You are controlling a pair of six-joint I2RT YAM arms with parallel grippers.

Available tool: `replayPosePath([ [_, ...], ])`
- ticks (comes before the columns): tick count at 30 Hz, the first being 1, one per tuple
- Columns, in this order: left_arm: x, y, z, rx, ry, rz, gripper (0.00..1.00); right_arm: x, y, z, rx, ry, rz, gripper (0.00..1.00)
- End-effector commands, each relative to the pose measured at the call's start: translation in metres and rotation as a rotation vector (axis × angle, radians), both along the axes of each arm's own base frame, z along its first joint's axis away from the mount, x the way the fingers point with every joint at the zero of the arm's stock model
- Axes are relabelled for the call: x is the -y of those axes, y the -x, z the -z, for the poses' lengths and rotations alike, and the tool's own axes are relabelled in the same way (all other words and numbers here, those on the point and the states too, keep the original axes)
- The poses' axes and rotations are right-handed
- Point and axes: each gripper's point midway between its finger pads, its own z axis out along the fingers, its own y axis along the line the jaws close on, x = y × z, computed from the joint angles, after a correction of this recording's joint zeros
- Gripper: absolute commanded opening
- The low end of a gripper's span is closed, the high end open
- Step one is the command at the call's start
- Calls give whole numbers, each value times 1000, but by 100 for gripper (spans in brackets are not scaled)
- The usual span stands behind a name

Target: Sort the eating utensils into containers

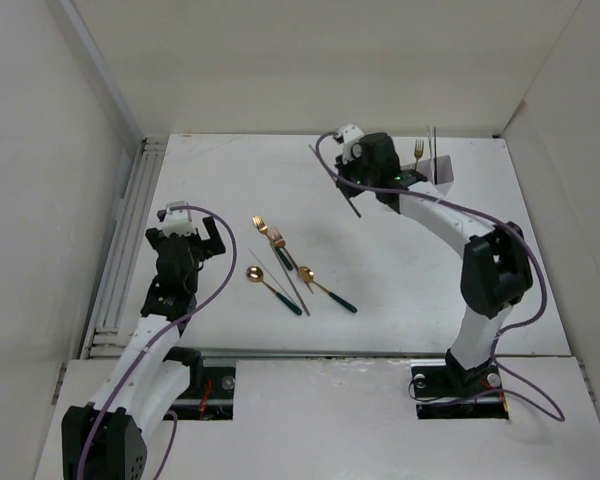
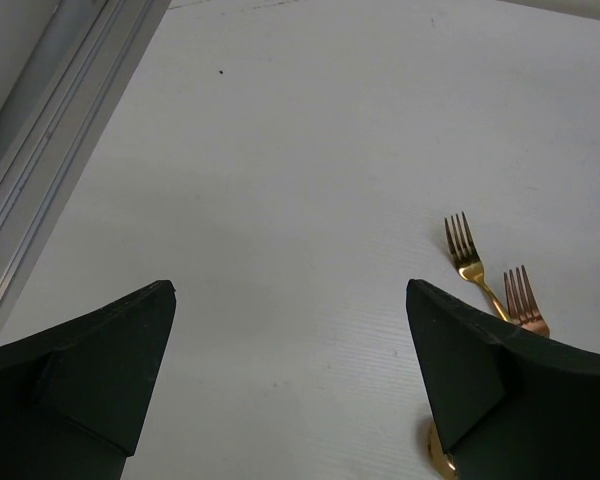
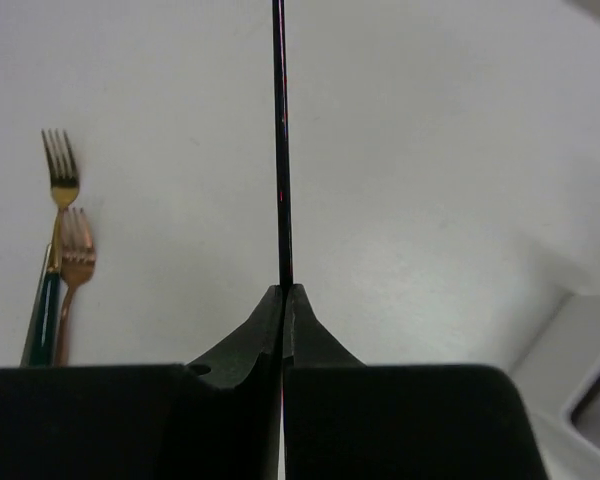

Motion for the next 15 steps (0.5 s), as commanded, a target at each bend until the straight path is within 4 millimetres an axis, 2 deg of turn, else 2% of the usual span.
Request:
replayPosePath([
  [1, -3, -5, -16, 42, -9, -6, 100, 45, -28, -83, 233, -75, 37, 0],
  [2, -3, -6, -16, 33, -10, -6, 100, 63, -30, -105, 296, -70, 58, 0],
  [3, -4, -6, -16, 32, -8, -6, 100, 96, -42, -121, 351, -65, 119, 0],
  [5, -5, -7, -13, 23, -7, -5, 100, 131, -49, -133, 404, -46, 161, 0],
  [6, -5, -8, -17, 32, -6, -5, 100, 147, -53, -146, 454, -34, 178, 0],
  [7, -6, -9, -14, 20, -6, -5, 100, 176, -59, -144, 458, -28, 222, 0],
  [8, -4, -9, -13, 19, -3, 7, 100, 191, -62, -146, 473, -11, 242, 0],
  [10, -9, -14, -18, 19, -1, -4, 100, 217, -70, -137, 470, 18, 265, 0],
  [14, -10, -20, -17, 4, 6, 8, 100, 241, -82, -123, 476, 31, 273, 0],
  [15, -13, -21, -22, 15, 7, -2, 100, 246, -85, -120, 476, 33, 281, 0],
])
